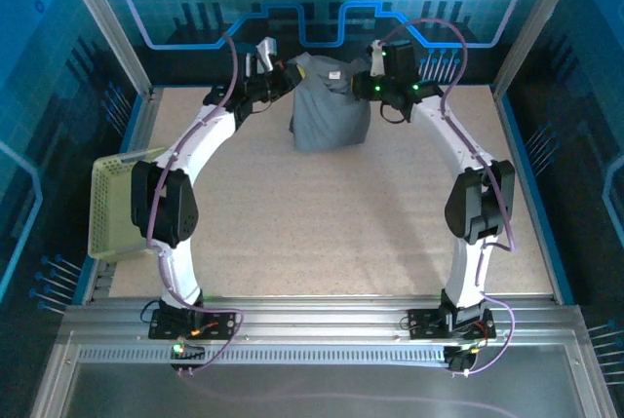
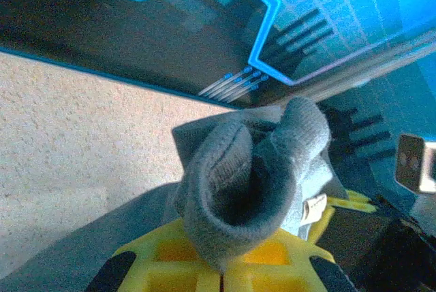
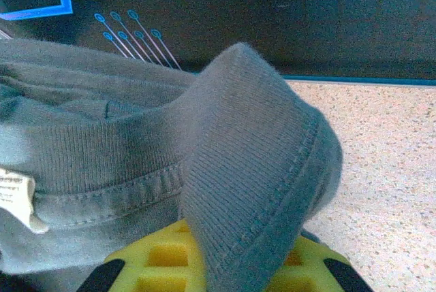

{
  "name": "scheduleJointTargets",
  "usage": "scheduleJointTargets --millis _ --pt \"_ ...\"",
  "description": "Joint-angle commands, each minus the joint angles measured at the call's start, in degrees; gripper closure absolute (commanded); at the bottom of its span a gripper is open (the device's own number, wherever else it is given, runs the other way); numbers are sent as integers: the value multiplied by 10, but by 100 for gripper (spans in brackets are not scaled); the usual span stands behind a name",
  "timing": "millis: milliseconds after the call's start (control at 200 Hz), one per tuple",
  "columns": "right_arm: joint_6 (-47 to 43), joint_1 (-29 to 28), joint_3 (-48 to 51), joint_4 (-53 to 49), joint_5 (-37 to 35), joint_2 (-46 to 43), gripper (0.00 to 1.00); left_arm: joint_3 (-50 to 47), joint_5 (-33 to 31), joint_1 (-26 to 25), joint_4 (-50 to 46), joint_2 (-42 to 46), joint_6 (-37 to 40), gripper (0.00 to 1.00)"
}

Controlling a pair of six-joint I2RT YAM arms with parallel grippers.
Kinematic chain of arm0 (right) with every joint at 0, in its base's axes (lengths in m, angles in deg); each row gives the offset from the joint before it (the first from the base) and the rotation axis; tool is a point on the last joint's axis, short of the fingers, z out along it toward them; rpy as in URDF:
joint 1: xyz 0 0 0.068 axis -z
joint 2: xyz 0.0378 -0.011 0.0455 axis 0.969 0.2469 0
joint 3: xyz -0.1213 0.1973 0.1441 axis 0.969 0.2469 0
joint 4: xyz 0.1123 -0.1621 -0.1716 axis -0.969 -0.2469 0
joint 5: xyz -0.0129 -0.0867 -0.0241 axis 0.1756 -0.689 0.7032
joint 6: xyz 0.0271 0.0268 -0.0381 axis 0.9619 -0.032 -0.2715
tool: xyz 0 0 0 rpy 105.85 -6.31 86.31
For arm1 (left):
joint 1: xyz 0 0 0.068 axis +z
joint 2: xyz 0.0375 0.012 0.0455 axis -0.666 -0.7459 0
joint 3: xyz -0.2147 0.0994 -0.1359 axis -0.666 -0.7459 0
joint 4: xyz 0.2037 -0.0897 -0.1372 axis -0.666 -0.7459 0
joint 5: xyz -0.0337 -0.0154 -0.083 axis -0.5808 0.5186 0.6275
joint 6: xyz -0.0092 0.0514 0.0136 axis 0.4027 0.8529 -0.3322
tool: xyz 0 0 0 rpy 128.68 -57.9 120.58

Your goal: Fold the inside-out t-shirt

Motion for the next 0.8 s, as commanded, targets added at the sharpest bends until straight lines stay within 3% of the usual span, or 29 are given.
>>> scheduleJointTargets --millis 0,200,345,590,795 --pt "-20 -13 98 61 -11 -46 100 -103 72 -2 93 43 18 100" --pt "-20 -37 293 131 -33 -168 100 -327 107 -14 228 152 -4 100" --pt "-2 -52 411 135 -65 -261 100 -446 100 -45 244 229 -6 100" --pt "42 -69 585 122 -60 -386 100 -577 58 -125 259 301 -32 100" --pt "65 -90 641 82 -62 -463 100 -616 31 -184 276 310 -60 100"
